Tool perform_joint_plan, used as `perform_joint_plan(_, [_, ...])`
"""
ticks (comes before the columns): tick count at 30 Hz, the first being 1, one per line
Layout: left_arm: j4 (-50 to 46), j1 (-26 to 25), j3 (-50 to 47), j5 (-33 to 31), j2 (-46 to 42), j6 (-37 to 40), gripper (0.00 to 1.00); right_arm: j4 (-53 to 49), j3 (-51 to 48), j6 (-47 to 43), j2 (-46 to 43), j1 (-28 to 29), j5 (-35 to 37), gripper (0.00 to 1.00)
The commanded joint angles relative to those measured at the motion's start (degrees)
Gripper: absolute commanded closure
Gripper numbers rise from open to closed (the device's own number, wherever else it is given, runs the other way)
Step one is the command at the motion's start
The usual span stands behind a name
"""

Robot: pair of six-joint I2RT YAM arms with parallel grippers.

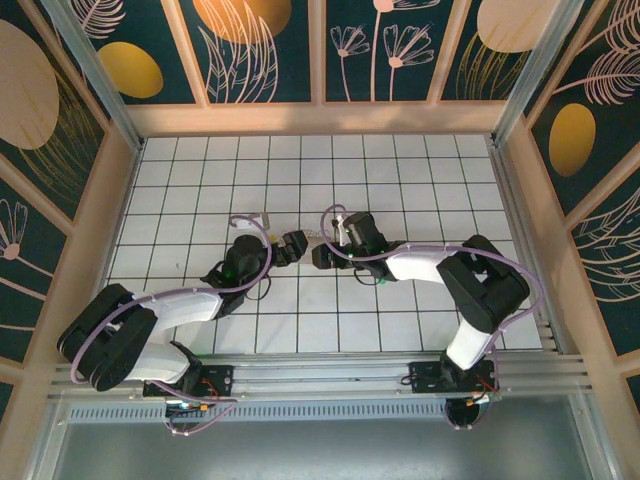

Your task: Put the keys on the keyring

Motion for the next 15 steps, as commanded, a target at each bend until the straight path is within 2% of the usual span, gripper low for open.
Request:
perform_joint_plan(1, [1.35, -0.48, 0.6, -0.26, 0.4, 1.36, 0.01, -0.86, 1.24, -1.17, 2.35, 0.09, 1.15, 0.27])
perform_joint_plan(15, [1.62, -0.47, -0.05, -0.53, 0.32, 1.36, 0.01, -3.83, 9.6, -4.31, 7.02, -3.48, 3.03, 0.27])
